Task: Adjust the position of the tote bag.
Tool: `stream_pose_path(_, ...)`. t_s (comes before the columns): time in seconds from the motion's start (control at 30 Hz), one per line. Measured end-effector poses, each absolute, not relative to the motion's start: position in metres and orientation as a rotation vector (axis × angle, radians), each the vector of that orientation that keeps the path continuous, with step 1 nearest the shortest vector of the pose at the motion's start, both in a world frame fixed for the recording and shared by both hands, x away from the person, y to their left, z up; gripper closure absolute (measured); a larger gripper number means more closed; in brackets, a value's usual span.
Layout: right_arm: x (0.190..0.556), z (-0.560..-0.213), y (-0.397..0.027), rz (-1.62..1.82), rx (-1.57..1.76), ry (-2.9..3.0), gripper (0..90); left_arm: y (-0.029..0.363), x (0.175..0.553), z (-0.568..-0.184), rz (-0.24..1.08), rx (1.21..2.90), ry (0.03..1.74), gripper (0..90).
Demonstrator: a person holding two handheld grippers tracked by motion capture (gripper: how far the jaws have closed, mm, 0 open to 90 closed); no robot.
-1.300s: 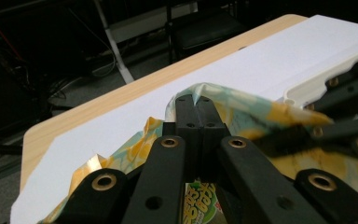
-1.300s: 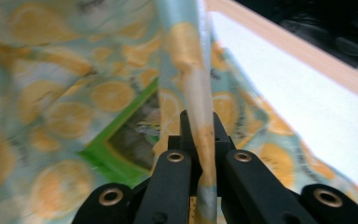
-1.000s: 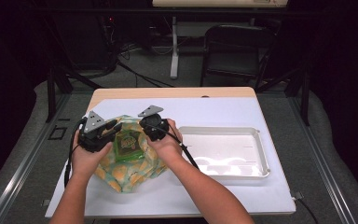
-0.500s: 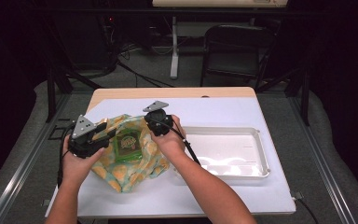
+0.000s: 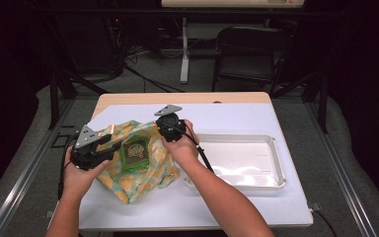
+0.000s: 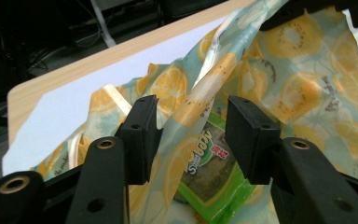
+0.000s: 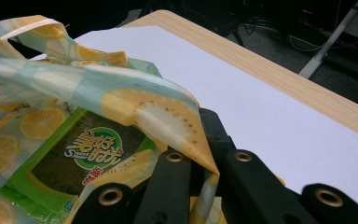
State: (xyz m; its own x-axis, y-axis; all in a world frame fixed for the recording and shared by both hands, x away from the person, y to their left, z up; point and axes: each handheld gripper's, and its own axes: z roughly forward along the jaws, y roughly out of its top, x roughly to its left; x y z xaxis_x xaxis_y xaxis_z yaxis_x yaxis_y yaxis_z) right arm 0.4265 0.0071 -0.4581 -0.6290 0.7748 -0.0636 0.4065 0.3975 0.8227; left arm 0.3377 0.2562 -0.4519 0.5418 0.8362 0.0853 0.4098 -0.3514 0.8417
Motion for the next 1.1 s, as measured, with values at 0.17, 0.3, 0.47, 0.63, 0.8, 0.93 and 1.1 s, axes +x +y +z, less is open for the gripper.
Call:
stream_pose_path(0.17, 0.427, -0.458, 0.006, 1.127, 1.012, 2.208, 90.0, 0.256, 0.339, -0.455, 0.637, 1.99, 1.01, 52.6)
stream_pose_path(0.3, 0.426, -0.457, 0.006, 1.122, 1.008, 2.206, 90.0, 0.255, 0.341, -0.461, 0.639, 2.029, 1.013, 52.0)
stream_pose_path(0.47, 0.426, -0.456, 0.005, 1.134, 1.006, 2.194, 90.0, 0.254, 0.343, -0.466, 0.648, 2.075, 0.996, 50.3)
stream_pose_path(0.63, 0.426, -0.455, 0.004, 1.128, 1.012, 2.204, 90.0, 0.252, 0.343, -0.468, 0.65, 2.12, 0.985, 48.6)
stream_pose_path(0.8, 0.426, -0.455, 0.004, 1.144, 1.01, 2.194, 90.0, 0.252, 0.345, -0.474, 0.682, 2.152, 0.992, 48.2)
stream_pose_path(0.93, 0.425, -0.455, 0.005, 1.143, 1.012, 2.193, 90.0, 0.253, 0.347, -0.479, 0.708, 2.177, 1.013, 49.7)
stream_pose_path(1.1, 0.424, -0.455, 0.005, 1.141, 1.007, 2.202, 89.9, 0.255, 0.35, -0.483, 0.709, 2.179, 1.051, 59.6)
